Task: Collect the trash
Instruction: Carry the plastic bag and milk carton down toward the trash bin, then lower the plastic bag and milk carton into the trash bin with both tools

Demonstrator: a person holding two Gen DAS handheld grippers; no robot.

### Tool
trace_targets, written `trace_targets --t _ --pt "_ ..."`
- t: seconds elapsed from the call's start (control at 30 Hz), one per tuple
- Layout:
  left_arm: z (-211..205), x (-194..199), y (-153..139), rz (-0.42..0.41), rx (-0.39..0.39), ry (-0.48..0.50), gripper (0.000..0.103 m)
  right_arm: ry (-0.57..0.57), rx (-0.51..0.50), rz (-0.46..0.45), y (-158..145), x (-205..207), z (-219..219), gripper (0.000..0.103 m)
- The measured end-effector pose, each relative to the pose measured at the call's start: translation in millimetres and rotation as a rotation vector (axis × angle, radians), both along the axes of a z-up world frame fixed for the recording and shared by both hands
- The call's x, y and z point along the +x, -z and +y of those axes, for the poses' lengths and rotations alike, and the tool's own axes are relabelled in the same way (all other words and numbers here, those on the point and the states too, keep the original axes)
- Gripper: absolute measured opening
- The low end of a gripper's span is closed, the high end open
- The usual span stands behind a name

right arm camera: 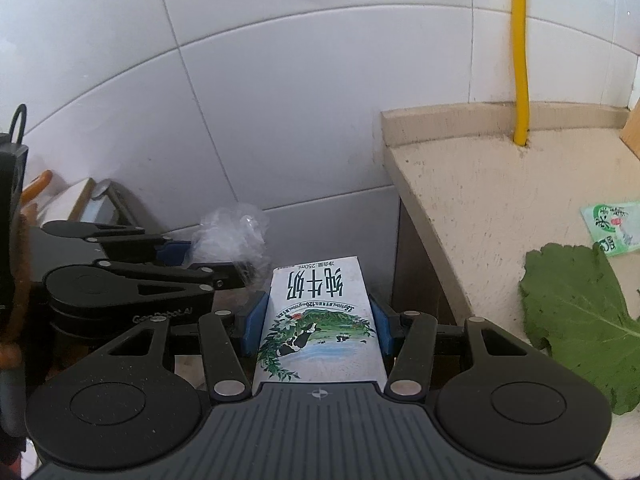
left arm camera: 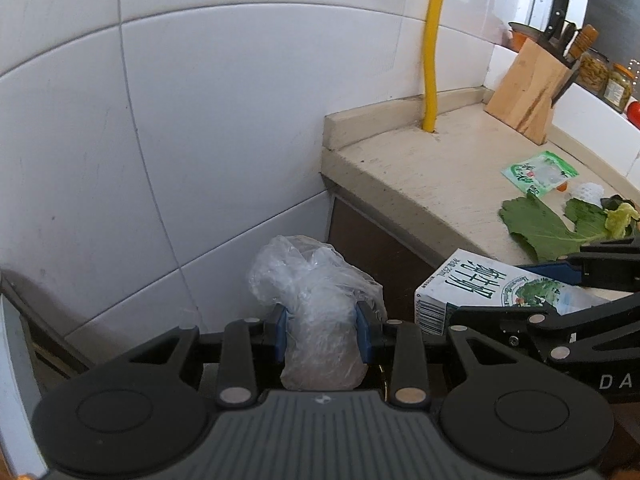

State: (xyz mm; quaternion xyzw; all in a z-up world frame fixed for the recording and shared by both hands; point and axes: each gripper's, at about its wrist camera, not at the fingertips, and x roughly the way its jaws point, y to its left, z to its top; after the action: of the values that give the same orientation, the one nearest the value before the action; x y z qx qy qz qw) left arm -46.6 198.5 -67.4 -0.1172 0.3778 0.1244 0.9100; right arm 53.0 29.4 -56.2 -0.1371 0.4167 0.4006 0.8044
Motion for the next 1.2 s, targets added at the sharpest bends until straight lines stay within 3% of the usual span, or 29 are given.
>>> trace_targets --t 1.2 --pt "13 9 20 0.067 -0.027 -0.030 0.029 0.053 -0.032 0.083 28 18 19 0.060"
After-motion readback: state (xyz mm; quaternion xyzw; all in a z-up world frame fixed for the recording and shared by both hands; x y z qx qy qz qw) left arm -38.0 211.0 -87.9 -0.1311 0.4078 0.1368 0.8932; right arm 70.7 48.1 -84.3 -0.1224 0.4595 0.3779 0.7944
